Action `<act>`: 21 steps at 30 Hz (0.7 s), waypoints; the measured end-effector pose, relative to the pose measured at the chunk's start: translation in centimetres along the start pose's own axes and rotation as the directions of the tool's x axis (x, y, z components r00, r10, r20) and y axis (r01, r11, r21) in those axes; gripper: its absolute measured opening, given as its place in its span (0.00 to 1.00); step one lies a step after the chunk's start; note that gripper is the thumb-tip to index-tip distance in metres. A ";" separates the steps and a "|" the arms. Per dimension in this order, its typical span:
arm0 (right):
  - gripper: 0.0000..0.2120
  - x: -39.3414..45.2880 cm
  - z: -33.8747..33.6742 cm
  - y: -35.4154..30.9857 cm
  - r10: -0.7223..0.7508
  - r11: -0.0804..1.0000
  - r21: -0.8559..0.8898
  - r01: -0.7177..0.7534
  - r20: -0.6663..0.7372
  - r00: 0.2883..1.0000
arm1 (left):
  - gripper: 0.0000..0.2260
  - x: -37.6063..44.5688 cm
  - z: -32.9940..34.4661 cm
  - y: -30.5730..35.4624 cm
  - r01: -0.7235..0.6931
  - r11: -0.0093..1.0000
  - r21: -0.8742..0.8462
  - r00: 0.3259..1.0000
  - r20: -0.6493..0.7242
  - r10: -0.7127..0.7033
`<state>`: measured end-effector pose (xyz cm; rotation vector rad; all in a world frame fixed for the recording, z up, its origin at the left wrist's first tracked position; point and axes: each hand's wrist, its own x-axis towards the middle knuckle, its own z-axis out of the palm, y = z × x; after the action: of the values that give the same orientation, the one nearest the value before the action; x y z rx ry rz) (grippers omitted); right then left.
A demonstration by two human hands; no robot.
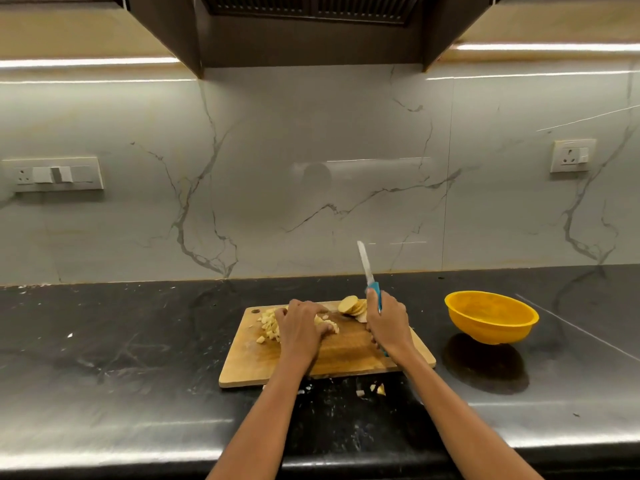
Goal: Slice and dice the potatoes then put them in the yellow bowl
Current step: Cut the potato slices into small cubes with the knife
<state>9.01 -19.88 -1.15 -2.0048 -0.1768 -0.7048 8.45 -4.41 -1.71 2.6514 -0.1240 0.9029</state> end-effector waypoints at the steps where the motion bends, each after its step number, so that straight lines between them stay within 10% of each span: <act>1: 0.16 0.4 0.1 0.1 -0.006 0.999 0.031 0.007 -0.027 1.000 | 0.12 0.3 0.1 0.0 -0.001 1.000 -0.012 1.000 -0.027 0.001; 9: 0.15 3.5 0.4 1.1 0.070 0.953 0.300 -0.048 -0.065 0.995 | 0.12 1.3 1.2 1.1 -0.132 0.991 0.003 0.966 0.227 0.127; 14: 0.12 4.6 0.3 1.6 0.167 0.826 0.544 -0.149 0.018 0.986 | 0.07 2.0 1.7 1.4 0.020 0.998 0.067 0.998 0.064 -0.024; 21: 0.14 6.3 0.5 2.8 0.127 0.920 0.389 -0.056 -0.158 0.979 | 0.14 4.7 3.2 2.3 0.084 0.990 -0.117 0.995 -0.036 -0.089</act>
<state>15.49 -21.88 -0.01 -1.5565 -0.1018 -0.7260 13.61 -7.55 -0.53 2.5099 -0.0485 0.8941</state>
